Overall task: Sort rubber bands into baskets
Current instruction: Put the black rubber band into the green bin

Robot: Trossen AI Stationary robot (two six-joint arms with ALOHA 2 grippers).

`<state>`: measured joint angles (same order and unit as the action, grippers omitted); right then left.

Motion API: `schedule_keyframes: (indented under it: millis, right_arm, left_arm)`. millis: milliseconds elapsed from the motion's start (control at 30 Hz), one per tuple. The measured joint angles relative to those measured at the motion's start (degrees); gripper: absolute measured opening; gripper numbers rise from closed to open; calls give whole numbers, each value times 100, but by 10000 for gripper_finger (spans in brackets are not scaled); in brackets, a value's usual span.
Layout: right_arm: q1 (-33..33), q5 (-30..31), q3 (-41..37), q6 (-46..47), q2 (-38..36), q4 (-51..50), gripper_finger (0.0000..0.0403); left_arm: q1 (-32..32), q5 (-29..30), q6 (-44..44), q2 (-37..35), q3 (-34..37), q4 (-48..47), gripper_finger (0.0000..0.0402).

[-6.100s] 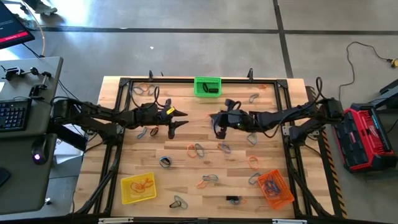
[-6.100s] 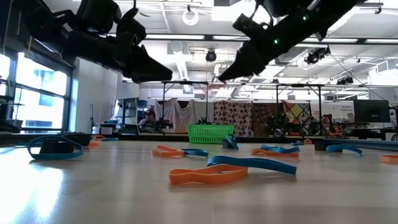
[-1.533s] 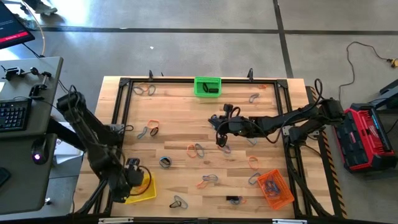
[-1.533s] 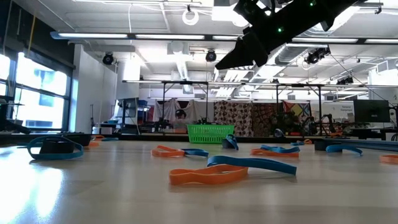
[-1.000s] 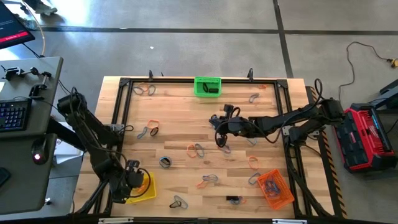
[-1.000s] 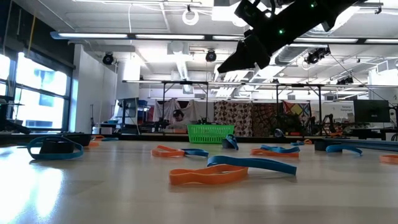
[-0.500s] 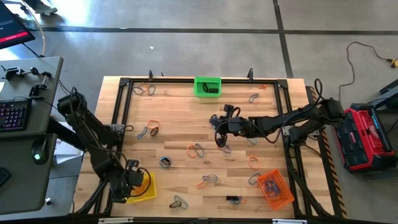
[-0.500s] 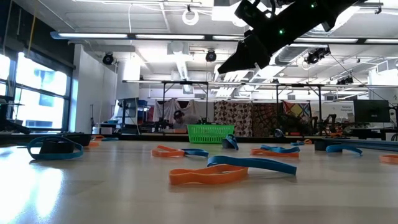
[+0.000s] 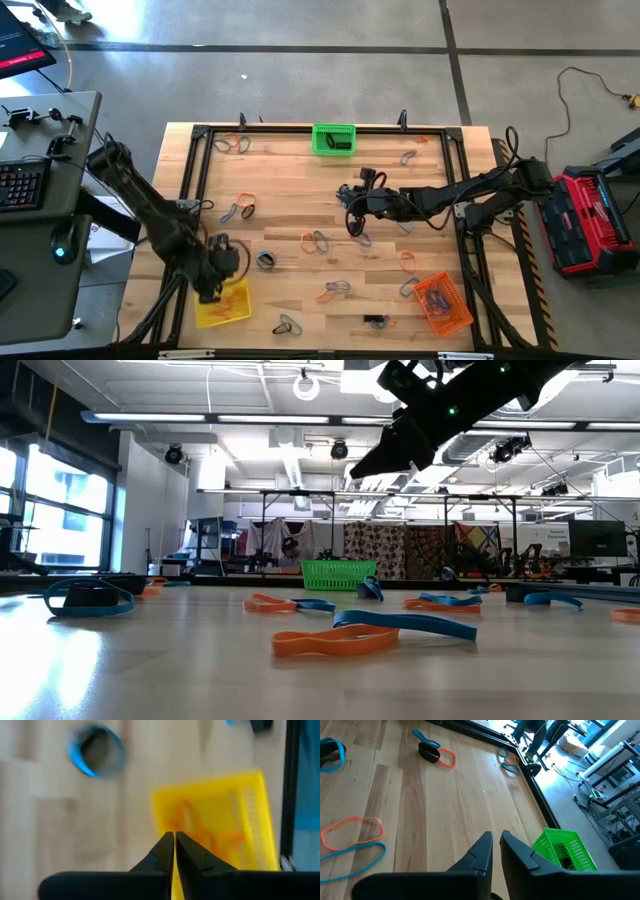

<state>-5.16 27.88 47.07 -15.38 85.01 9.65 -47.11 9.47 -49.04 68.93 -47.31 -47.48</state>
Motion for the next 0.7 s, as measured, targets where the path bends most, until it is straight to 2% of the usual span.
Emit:
schedule_keyframes:
  millis: [133,267,433,600,700]
  right_arm:
    - [-1,0,0,-4,0,1,26]
    - [-1,0,0,0,0,2,26]
    - [-1,0,0,11,0,2,26]
    - [-1,0,0,12,0,2,26]
    - [-1,0,0,41,0,1,26]
  left_arm:
    - [492,433,133,-543,-1,-328,2]
    - [1133,519,321,-859,278,-356,1]
    - [1966,398,734,-882,711,-245,0]
    - [2679,773,773,-880,965,-176,1]
    - [2972,801,1026,-878,1110,-151,12]
